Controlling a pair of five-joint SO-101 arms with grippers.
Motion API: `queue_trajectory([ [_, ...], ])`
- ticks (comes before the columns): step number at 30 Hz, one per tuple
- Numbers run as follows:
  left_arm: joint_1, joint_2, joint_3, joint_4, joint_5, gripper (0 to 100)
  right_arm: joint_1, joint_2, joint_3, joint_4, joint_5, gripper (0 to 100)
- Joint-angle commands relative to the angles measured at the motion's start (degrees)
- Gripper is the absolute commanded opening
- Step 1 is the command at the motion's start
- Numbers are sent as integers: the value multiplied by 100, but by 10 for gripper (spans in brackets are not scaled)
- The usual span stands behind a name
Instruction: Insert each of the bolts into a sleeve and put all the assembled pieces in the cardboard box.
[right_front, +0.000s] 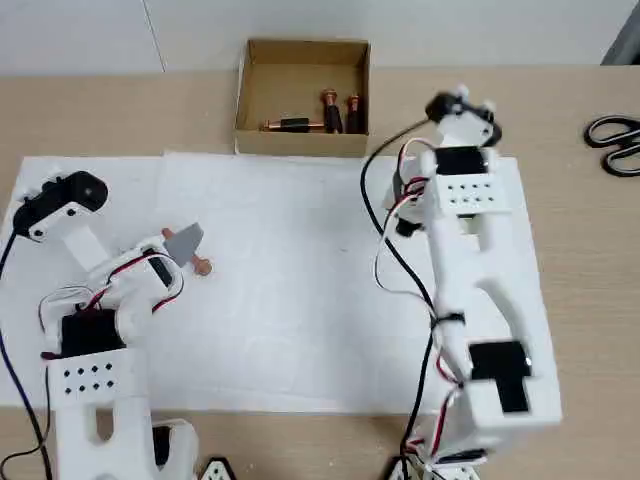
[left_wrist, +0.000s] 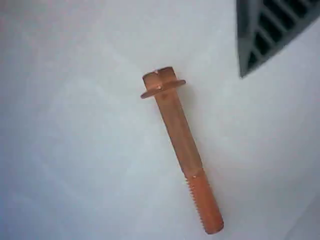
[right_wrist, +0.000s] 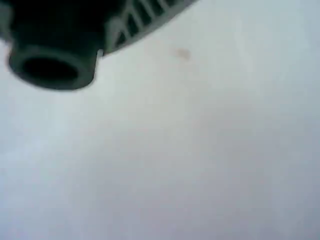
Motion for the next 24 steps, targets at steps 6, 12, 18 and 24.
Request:
queue_trajectory([
  [6,18,-62,-866,607,-9,344,-338,-1323,-343,1323,2980,24],
  [12,35,-53,-1833,1925,-193,344,-251,-1068,-185,1895,4053,24],
  [18,422,-62,-3451,3613,-809,344,-251,-470,-35,1886,4141,24],
  [24,440,-387,-4356,3692,-853,343,-251,75,-62,1244,4580,24],
])
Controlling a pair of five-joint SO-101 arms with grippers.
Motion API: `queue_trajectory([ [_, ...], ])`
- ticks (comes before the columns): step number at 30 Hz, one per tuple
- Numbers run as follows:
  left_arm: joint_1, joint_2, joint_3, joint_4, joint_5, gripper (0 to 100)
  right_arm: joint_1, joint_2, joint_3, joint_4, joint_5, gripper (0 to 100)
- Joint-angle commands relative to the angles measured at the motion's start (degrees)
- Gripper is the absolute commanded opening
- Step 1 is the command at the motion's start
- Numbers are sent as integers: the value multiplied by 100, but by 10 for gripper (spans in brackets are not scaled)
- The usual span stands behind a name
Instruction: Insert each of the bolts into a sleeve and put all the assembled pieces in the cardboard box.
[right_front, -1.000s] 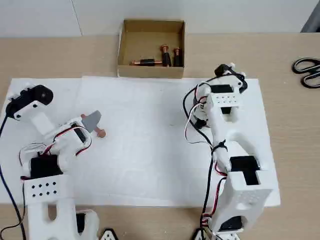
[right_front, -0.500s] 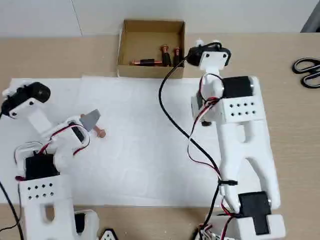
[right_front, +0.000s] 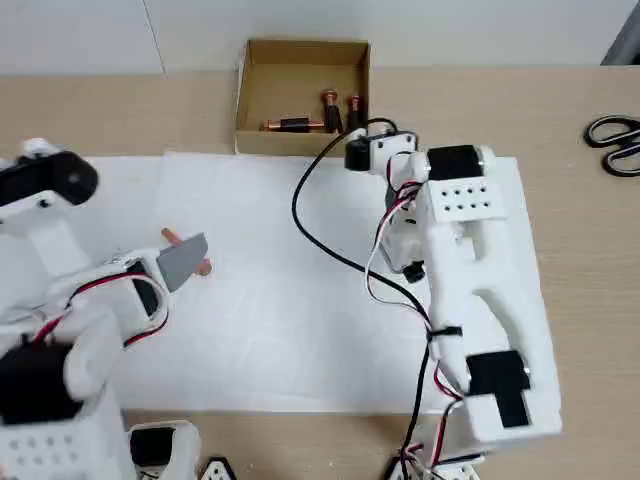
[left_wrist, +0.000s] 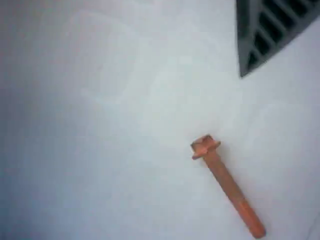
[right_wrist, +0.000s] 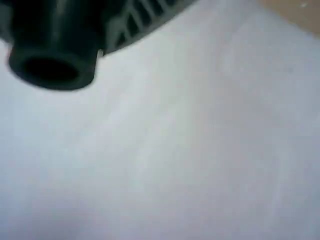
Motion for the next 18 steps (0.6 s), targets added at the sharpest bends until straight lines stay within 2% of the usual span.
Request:
queue_trajectory([
  [1,18,-369,-523,105,-44,343,66,163,-62,-365,141,24],
  [11,18,-1670,40,105,-62,343,13,1059,-70,-831,176,28],
  [16,18,-1934,374,105,-633,343,-171,1200,-62,-1165,167,30],
  [18,18,-1952,391,105,-651,343,-242,1253,-62,-1200,149,42],
])
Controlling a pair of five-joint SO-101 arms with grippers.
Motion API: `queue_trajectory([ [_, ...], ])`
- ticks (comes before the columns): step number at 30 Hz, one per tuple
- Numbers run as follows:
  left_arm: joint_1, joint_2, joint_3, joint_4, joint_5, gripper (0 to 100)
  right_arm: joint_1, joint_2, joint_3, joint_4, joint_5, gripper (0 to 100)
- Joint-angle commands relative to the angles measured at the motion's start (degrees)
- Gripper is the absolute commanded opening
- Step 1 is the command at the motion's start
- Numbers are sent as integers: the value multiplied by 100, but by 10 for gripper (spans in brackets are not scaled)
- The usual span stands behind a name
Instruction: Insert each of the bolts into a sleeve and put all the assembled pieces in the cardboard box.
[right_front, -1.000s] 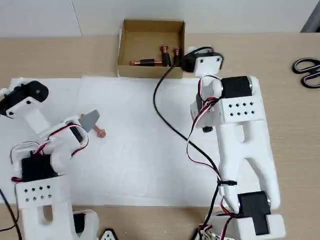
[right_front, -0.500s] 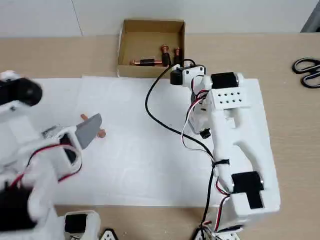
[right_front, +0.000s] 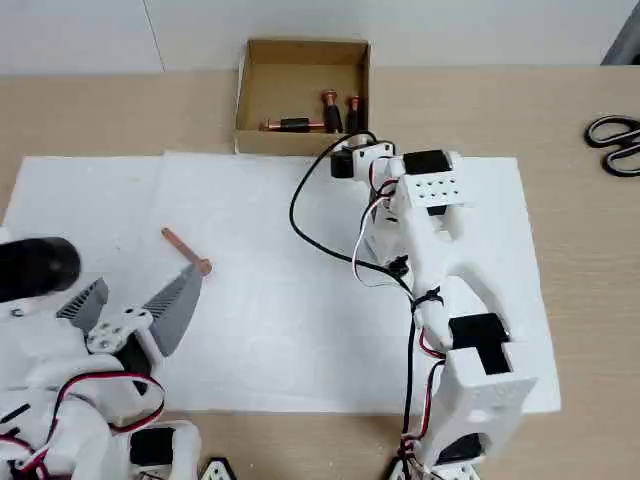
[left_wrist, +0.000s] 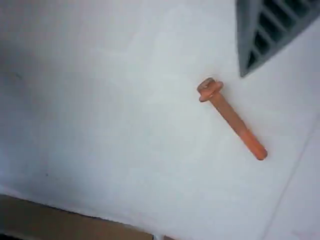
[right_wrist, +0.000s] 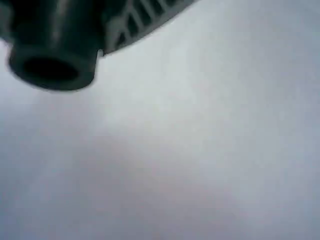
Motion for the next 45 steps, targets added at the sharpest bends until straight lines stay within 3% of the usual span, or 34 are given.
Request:
queue_trajectory([
  [1,18,-35,13,97,-97,343,-119,40,-62,-92,35,61],
  [4,18,-35,13,97,-114,343,-127,180,-62,-84,18,109],
  [23,18,-53,13,97,-123,343,-127,620,-35,-40,18,158],
  [30,9,-35,13,97,-123,343,-119,620,-35,-66,18,2],
  [36,0,-26,13,97,-132,343,-92,541,-97,-22,26,4],
  [41,0,97,13,97,-369,343,-84,-145,-563,954,18,4],
  [45,0,782,-4,97,-369,343,-84,-752,-598,1156,35,4],
])
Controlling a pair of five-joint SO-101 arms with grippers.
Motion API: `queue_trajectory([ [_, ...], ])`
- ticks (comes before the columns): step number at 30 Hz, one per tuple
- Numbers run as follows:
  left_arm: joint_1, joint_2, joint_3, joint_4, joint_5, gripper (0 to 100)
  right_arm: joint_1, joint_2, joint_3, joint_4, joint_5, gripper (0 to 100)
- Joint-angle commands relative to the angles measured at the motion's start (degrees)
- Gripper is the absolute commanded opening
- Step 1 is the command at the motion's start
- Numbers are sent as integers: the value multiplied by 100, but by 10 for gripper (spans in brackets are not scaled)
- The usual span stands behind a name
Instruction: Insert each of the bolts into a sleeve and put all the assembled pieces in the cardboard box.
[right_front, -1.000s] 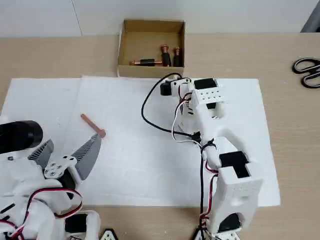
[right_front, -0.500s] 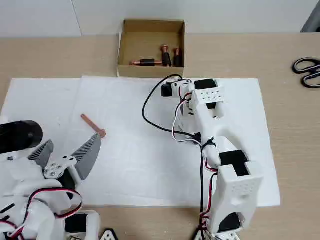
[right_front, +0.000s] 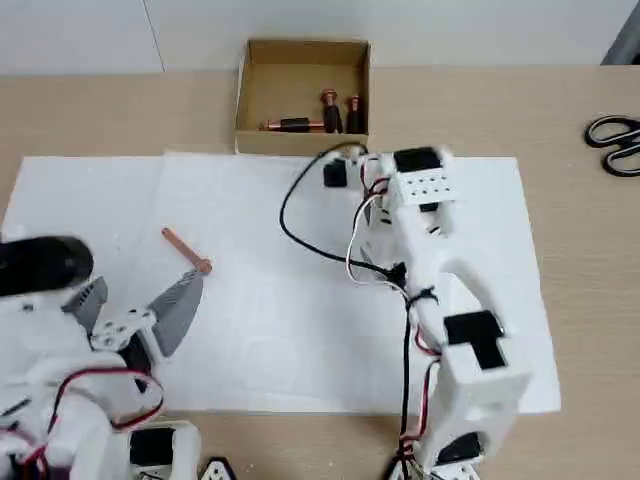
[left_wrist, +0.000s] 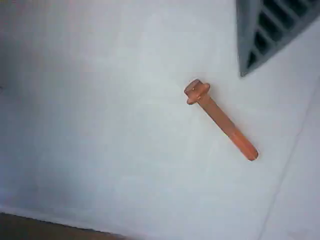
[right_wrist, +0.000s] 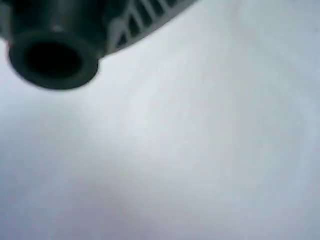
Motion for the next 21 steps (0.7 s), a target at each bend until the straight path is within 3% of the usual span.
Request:
queue_trajectory([
  [1,0,730,-22,97,-97,343,13,-804,-255,233,35,4],
  [6,0,2057,-22,53,-738,343,110,-1165,-62,303,44,4],
  [14,-9,3552,-31,-369,-1908,342,541,-1209,1204,-1086,-35,5],
  [17,-9,3921,-31,-519,-2822,342,541,-1209,1758,-1648,-202,5],
  [21,-18,4211,-31,-510,-4791,342,567,-1218,2022,-1947,-202,5],
])
